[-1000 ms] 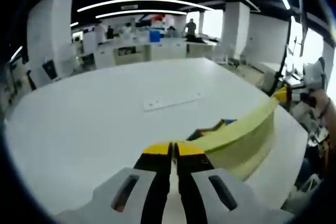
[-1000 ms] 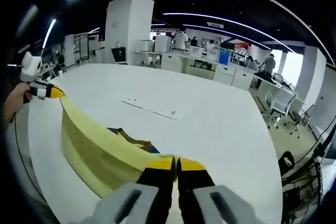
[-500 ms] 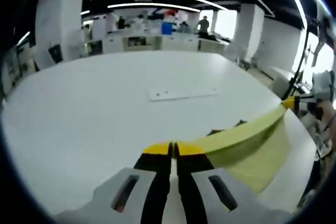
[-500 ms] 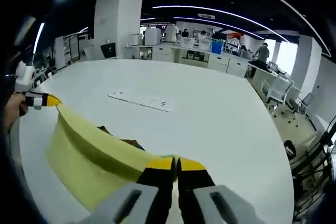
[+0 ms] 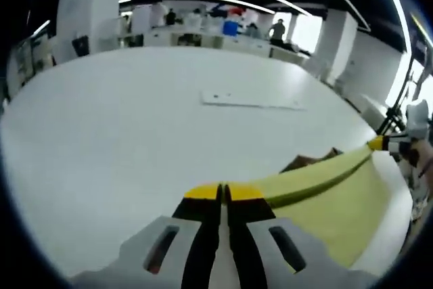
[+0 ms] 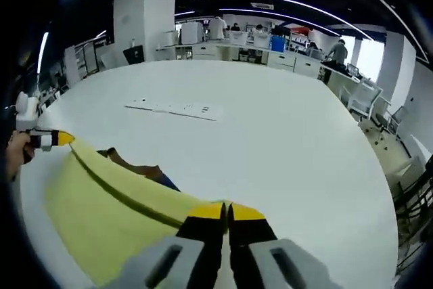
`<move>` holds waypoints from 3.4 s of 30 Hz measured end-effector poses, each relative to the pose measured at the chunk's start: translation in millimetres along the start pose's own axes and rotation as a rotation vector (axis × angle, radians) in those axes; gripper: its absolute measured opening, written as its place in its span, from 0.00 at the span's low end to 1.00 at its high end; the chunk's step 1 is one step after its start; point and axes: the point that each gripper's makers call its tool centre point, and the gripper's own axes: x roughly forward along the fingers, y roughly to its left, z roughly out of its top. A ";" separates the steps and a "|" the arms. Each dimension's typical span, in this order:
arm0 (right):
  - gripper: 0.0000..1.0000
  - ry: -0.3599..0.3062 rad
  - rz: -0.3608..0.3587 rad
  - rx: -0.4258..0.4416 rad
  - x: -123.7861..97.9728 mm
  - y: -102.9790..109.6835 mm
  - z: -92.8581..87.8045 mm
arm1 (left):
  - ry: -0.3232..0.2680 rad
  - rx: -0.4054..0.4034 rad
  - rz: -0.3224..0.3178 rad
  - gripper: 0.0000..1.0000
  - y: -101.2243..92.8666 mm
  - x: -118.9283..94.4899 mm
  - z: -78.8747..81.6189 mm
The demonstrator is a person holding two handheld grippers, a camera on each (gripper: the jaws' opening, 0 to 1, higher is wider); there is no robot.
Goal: Fold the garment on the visible template until the final outline fits inside the template.
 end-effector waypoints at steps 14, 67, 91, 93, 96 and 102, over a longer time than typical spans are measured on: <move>0.00 0.029 0.016 0.008 22.2 -5.4 -17.4 | 0.024 0.013 0.012 0.00 1.6 8.8 -7.5; 0.09 -0.109 0.147 -0.141 39.8 3.2 -5.5 | -0.025 0.550 -0.106 0.11 -12.5 33.0 -5.6; 0.51 -0.050 0.182 0.090 24.1 7.9 -8.6 | -0.082 0.272 -0.130 0.40 -18.8 12.8 13.1; 0.56 -0.033 0.192 0.098 18.2 10.3 -9.8 | -0.083 0.249 -0.144 0.44 -18.4 9.3 15.0; 0.63 -0.031 0.212 0.107 9.3 15.9 -9.2 | -0.083 0.248 -0.152 0.48 -20.9 1.2 16.2; 0.73 -0.021 0.255 0.088 -5.6 23.1 -7.5 | -0.075 0.258 -0.190 0.61 -26.8 -20.9 10.6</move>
